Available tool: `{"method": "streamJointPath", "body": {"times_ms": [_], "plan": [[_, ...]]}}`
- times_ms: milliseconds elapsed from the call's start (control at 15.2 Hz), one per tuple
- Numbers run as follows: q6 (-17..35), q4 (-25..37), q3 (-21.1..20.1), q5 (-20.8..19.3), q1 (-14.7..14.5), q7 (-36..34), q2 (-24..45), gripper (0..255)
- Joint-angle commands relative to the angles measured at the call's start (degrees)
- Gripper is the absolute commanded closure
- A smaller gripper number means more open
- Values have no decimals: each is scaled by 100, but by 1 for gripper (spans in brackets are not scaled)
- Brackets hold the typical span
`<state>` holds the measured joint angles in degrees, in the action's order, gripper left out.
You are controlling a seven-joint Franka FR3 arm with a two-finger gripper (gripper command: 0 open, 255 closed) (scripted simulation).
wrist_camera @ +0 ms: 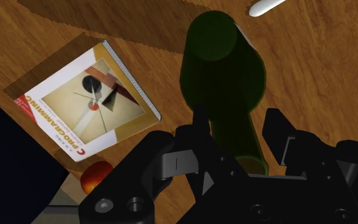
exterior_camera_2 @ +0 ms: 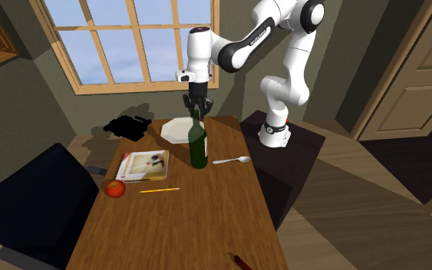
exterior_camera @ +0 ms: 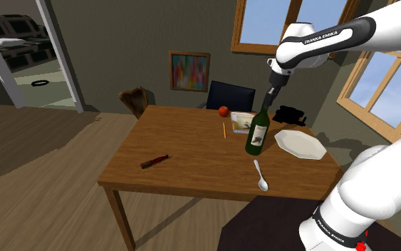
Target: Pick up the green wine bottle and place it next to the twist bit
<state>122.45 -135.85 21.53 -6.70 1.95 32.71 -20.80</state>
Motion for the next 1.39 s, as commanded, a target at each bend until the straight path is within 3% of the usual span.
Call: {"method": "streamJointPath", "body": {"times_ms": [0, 1320], "plan": [[-157, 111, -21, -3, 0, -10, -47, 255], [-1722, 1508, -183, 49, -44, -44, -219, 255]]}}
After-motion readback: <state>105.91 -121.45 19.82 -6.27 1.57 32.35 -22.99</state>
